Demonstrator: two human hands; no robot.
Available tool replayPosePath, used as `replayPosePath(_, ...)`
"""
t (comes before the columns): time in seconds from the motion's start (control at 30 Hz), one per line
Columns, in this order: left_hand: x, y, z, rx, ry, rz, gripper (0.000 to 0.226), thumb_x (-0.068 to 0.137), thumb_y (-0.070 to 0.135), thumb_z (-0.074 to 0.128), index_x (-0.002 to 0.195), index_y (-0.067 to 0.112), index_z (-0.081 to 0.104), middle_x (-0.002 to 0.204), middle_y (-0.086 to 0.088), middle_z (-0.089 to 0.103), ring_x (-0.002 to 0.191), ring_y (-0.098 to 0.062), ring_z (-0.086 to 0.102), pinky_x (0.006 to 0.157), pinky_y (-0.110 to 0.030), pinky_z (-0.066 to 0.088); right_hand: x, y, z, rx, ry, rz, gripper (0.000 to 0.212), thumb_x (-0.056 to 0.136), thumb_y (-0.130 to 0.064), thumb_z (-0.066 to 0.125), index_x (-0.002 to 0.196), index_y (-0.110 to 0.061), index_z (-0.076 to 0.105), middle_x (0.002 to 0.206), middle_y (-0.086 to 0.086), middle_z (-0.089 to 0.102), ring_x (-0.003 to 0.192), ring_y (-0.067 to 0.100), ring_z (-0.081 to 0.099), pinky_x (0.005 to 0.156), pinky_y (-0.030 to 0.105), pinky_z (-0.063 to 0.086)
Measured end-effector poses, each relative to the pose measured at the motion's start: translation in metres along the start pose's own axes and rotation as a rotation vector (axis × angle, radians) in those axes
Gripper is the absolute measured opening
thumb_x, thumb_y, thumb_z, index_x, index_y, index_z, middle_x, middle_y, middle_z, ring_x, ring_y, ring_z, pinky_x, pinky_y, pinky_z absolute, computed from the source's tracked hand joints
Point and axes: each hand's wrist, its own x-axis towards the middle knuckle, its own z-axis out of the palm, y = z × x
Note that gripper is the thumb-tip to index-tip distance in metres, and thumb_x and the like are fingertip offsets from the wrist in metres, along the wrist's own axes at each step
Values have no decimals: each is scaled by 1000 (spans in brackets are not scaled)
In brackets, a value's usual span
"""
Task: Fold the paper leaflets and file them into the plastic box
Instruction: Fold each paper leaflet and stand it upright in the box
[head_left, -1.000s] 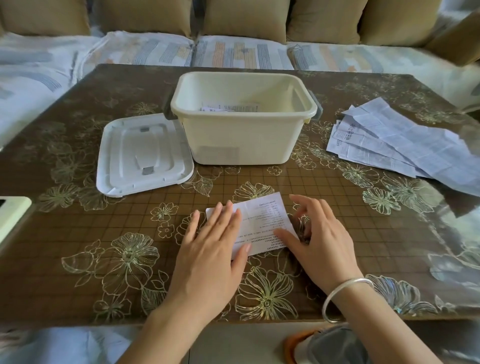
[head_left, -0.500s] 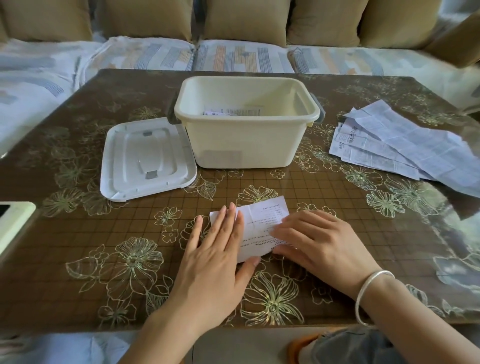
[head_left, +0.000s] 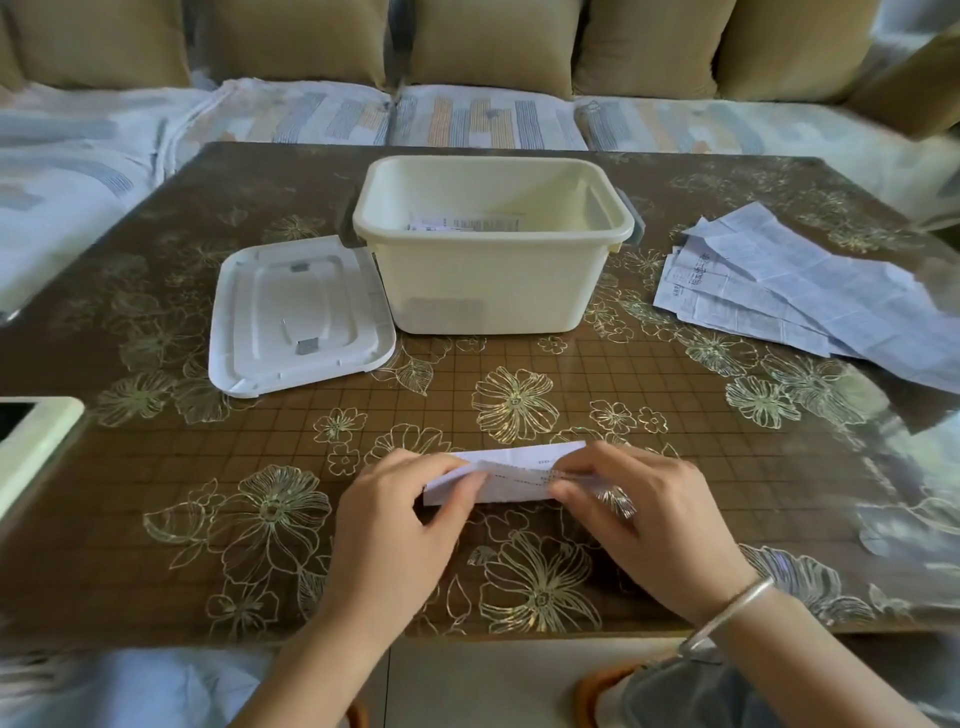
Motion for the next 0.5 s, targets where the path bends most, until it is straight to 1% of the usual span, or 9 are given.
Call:
replayPosePath(0.07, 3, 3, 0, 7, 1, -57, 18, 86, 42, 66, 96, 29, 74, 75, 17, 67, 65, -7, 61, 57, -28, 49, -1, 0, 4, 64, 41, 175, 20, 88, -50, 54, 97, -33, 60, 75, -19, 67, 60, 3, 61, 54, 25, 50)
replayPosePath(0.13, 5, 6, 1, 52, 4, -95, 17, 85, 43, 66, 97, 32, 70, 70, 15, 67, 60, -9, 61, 55, -28, 49, 1, 5, 8, 145, 62, 323, 14, 86, -42, 62, 97, -33, 60, 73, -15, 68, 60, 6, 61, 57, 32, 52)
replayPosePath(0.2, 6, 8, 3, 109, 21, -124, 20, 83, 44, 68, 100, 33, 66, 75, 13, 68, 63, -7, 61, 57, -31, 50, 5, 9, 11, 178, 51, 408, 10, 85, -38, 65, 93, -33, 62, 72, -13, 68, 65, 6, 62, 61, 34, 53)
replayPosePath(0.27, 7, 8, 4, 202, 58, -108, 27, 80, 42, 71, 102, 29, 65, 88, 13, 66, 74, -8, 59, 60, -26, 47, 8, 9, 14, 149, 30, 446, 8, 84, -39, 66, 90, -35, 64, 72, -15, 67, 68, 3, 61, 62, 31, 53)
replayPosePath(0.33, 8, 7, 6, 280, 68, -75, 29, 78, 40, 72, 102, 24, 65, 96, 11, 62, 82, -12, 58, 61, -23, 43, 10, 9, 16, 116, 23, 470, 8, 83, -39, 68, 89, -36, 65, 73, -16, 66, 67, 1, 60, 60, 29, 54)
replayPosePath(0.43, 7, 8, 8, 359, 47, -61, 31, 77, 36, 74, 103, 23, 66, 104, 7, 57, 83, -12, 57, 57, -20, 39, 12, 8, 19, 74, 19, 484, 7, 83, -38, 68, 89, -36, 65, 74, -19, 64, 69, -1, 59, 58, 28, 53)
replayPosePath(0.5, 7, 8, 10, 381, 35, -53, 33, 76, 34, 76, 105, 21, 66, 110, 5, 55, 85, -11, 57, 55, -19, 41, 12, 6, 19, 43, 21, 479, 6, 83, -37, 68, 88, -34, 65, 76, -22, 62, 70, -3, 57, 58, 25, 51)
